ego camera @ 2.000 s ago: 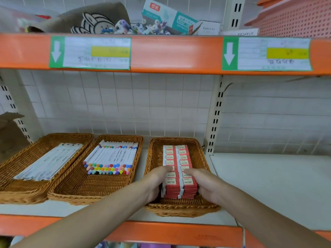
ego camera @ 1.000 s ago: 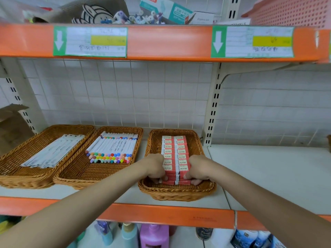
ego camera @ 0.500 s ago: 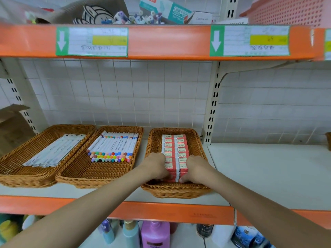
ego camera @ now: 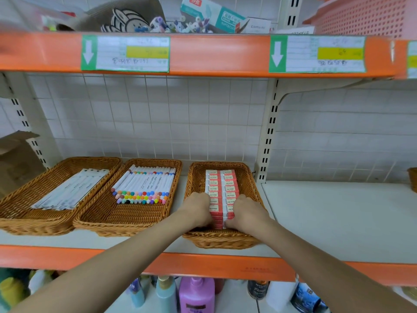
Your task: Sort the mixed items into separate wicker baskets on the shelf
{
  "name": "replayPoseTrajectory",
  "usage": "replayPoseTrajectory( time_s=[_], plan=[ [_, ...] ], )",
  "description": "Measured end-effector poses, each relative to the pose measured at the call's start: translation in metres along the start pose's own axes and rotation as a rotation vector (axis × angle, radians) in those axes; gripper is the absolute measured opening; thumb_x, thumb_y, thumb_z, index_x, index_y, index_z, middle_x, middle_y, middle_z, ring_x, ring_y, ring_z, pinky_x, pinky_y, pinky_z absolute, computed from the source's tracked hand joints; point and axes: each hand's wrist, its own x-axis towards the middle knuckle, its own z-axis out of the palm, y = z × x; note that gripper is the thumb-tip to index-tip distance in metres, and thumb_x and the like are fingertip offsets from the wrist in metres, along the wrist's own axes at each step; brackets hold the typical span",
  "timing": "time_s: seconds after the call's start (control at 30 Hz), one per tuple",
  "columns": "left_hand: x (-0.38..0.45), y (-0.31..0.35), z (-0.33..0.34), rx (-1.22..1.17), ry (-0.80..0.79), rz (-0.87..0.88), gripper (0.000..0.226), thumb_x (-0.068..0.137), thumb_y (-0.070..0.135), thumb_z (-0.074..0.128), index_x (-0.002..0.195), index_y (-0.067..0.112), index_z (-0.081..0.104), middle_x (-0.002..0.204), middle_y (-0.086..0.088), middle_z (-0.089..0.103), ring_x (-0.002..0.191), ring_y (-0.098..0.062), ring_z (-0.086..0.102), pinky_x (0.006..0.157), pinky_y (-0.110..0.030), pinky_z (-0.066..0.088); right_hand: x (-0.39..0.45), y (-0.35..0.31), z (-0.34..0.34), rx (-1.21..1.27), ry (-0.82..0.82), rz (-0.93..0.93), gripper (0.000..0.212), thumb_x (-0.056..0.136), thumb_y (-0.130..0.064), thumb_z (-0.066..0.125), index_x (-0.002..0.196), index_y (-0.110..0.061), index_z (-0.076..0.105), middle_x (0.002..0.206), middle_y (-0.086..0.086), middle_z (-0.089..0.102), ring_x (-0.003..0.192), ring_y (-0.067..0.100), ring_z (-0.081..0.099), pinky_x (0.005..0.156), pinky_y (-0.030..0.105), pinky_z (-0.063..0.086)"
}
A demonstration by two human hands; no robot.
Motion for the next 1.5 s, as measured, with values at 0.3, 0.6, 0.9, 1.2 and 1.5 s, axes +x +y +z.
replayPoseTrajectory(
  time_s=[0.3,0.6,0.9,1.2,1.5],
  plan=[
    [0.003,-0.003,0.003,0.003,0.028,-0.013,0.029,0.087,0.024,0.068,0.109,0.008,0.058,0.106,-0.007,0.064,0.096,-0.021,0.062,0.079,-0.027,0.053,0.003,0.000,-0.003,-0.031,-0.027,0.002,0.078,0.080,-0.039,0.076,0.136,-0.006,0.034,0.131,0.008,0.049,0.118,0.023,0.052,0.091,0.031,0.044],
    [0.004,-0.003,-0.009,-0.150,-0.131,-0.078,0.038,0.083,0.022,0.074,0.112,0.007,0.055,0.099,-0.007,0.069,0.078,-0.017,0.068,0.074,-0.024,0.056,0.008,-0.001,-0.015,-0.026,-0.115,0.000,0.053,0.084,-0.038,0.072,0.124,-0.009,0.052,0.110,0.007,0.064,0.055,0.012,0.053,0.057,0.022,0.049],
    [0.000,-0.001,-0.028,-0.318,-0.198,-0.119,0.048,0.083,0.011,0.073,0.124,0.007,0.048,0.122,-0.009,0.058,0.096,-0.023,0.069,0.080,-0.032,0.059,0.010,0.006,-0.029,0.124,-0.201,0.016,0.051,0.090,-0.028,0.066,0.135,-0.013,0.046,0.116,0.010,0.064,0.077,0.020,0.066,0.077,0.029,0.058],
    [-0.009,-0.002,-0.026,-0.155,-0.173,-0.083,0.036,0.086,0.013,0.070,0.115,0.003,0.053,0.112,-0.009,0.066,0.086,-0.021,0.072,0.078,-0.030,0.059,0.004,0.004,-0.028,0.023,-0.200,0.025,0.052,0.087,-0.010,0.070,0.134,-0.007,0.048,0.113,0.012,0.061,0.068,0.021,0.064,0.067,0.028,0.057],
    [-0.009,0.001,-0.019,-0.013,-0.090,-0.012,0.020,0.095,0.012,0.054,0.111,0.000,0.055,0.113,-0.014,0.064,0.100,-0.025,0.065,0.085,-0.030,0.055,0.008,0.003,-0.018,-0.099,-0.144,0.035,0.024,0.079,0.004,0.071,0.099,-0.006,0.061,0.095,0.013,0.070,0.084,0.025,0.071,0.077,0.036,0.059]
  ],
)
